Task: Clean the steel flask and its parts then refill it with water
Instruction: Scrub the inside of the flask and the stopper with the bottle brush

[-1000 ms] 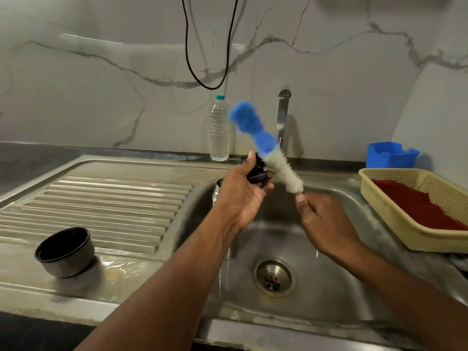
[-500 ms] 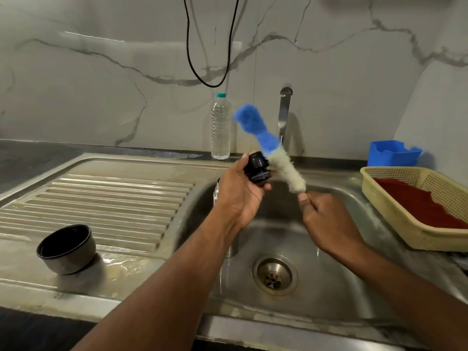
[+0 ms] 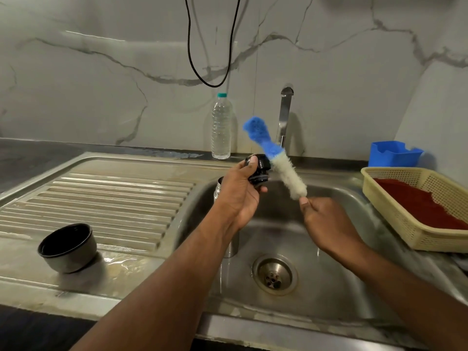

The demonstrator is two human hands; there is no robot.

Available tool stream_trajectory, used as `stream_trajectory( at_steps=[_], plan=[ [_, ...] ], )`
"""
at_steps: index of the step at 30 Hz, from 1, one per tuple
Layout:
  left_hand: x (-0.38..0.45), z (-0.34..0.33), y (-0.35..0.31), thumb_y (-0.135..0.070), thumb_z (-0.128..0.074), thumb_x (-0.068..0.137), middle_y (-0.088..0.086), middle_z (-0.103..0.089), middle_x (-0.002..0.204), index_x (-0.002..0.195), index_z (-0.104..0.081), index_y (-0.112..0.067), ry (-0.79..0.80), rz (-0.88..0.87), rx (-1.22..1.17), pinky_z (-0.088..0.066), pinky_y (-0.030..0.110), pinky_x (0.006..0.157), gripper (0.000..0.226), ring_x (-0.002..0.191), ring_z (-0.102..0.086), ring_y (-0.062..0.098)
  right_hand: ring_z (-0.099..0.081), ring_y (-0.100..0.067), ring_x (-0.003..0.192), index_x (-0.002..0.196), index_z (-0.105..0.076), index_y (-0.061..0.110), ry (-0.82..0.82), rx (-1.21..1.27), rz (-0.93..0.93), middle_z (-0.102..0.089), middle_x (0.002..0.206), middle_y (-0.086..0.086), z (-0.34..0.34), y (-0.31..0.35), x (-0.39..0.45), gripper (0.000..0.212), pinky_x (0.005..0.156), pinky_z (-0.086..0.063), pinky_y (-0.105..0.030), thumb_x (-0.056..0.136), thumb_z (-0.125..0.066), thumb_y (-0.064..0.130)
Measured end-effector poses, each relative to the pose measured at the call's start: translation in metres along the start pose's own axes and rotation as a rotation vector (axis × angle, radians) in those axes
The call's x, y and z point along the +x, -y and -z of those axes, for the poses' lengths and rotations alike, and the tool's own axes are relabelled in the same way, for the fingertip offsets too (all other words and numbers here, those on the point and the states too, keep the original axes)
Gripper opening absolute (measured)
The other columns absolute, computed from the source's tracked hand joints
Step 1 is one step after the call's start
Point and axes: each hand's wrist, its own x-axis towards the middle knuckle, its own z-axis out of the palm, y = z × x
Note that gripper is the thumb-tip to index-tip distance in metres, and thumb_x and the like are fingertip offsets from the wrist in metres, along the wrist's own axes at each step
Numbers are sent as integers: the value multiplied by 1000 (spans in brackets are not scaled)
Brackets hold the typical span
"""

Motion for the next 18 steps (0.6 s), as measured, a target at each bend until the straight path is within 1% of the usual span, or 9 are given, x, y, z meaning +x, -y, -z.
stream_trajectory(
  at_steps=[3,5,7,8,10,12,13,16,18],
  plan=[
    [-2,-3,0,-14,-41,108,7,-74,97,118,-62,-7,28,18,-72,-49,30,69,25,84,-65,17,-55,-16,58,67,-52,23,-67,-74,131,-55,61,4,0,4,-4,45,56,-44,-36,109,-42,37],
    [-4,-3,0,-14,-36,106,9,-73,96,117,-64,-5,31,47,-98,-48,31,70,31,83,-63,20,-56,-18,59,66,-52,23,-43,-99,99,-55,61,4,-2,2,-4,46,59,-47,-39,108,-42,38],
    [-5,-3,-2,-18,-36,104,13,-69,102,123,-61,-4,42,60,-118,-46,31,66,35,82,-61,21,-56,-19,58,65,-54,22,-13,-69,14,-55,59,3,-1,-1,-1,48,59,-45,-37,109,-43,38],
    [-5,-2,-3,-19,-38,103,13,-68,103,122,-61,-4,47,53,-123,-45,30,65,33,82,-60,21,-56,-19,57,65,-54,21,-12,-67,-5,-55,58,3,0,-2,0,48,58,-44,-36,109,-43,37],
    [-4,-4,-4,-17,-44,101,12,-66,101,114,-62,-5,63,32,-117,-43,29,63,25,81,-59,20,-55,-18,56,66,-54,22,-49,-81,41,-55,58,3,2,-1,-1,47,57,-44,-35,110,-44,37],
    [-3,-4,-3,-12,-47,99,11,-66,101,113,-63,-5,65,26,-114,-43,28,63,22,82,-59,18,-55,-17,57,65,-51,23,-66,-89,101,-54,59,4,-1,3,-4,47,56,-43,-35,109,-44,36],
    [-3,-4,-3,-11,-47,100,11,-66,102,113,-63,-4,64,30,-116,-44,28,63,22,82,-59,18,-55,-18,57,64,-50,23,-52,-77,92,-54,59,4,-2,2,-3,47,57,-43,-35,109,-44,36],
    [-3,-3,-3,-12,-49,104,12,-69,100,113,-63,-2,54,38,-112,-47,28,65,20,80,-59,17,-55,-19,57,65,-54,23,34,-50,-16,-55,59,1,-1,0,-1,47,57,-42,-36,110,-43,35],
    [-2,-3,-3,-18,-49,106,7,-69,93,108,-66,-7,49,22,-70,-46,30,68,21,76,-61,15,-54,-17,55,66,-54,23,-13,-42,31,-55,59,2,1,0,-1,47,56,-42,-36,110,-44,34]
  ],
)
